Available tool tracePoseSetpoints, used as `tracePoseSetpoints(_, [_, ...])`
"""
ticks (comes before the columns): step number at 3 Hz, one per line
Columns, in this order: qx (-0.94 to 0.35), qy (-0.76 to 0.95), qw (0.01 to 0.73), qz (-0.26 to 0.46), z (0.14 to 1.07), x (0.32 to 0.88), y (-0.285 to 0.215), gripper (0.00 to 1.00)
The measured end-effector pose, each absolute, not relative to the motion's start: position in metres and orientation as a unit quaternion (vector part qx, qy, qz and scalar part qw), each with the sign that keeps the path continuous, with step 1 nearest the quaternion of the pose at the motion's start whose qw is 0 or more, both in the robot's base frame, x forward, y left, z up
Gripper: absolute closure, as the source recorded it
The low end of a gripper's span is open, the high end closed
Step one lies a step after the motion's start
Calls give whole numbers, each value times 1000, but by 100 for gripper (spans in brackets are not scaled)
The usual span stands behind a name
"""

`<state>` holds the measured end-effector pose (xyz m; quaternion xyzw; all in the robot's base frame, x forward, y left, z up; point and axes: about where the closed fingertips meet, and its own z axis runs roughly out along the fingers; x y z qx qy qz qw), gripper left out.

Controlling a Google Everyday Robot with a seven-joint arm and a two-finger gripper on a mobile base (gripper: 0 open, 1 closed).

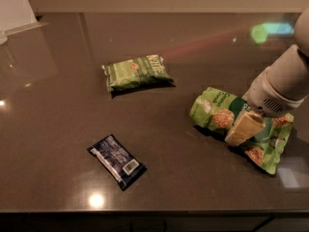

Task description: Pick green rice chip bag

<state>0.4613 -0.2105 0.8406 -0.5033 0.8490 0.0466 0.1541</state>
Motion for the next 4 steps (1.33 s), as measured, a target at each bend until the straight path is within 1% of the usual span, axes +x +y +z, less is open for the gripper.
tracePoseSetpoints(1, [-501,852,144,47,860,472,-203,72])
tracePoseSetpoints(2, [-512,846,141,47,894,480,-194,96])
tracePoseSetpoints(3, [-540,828,147,34,934,484,-184,100])
tracePoseSetpoints(4, [-573,803,160,15,973,486,-175,100])
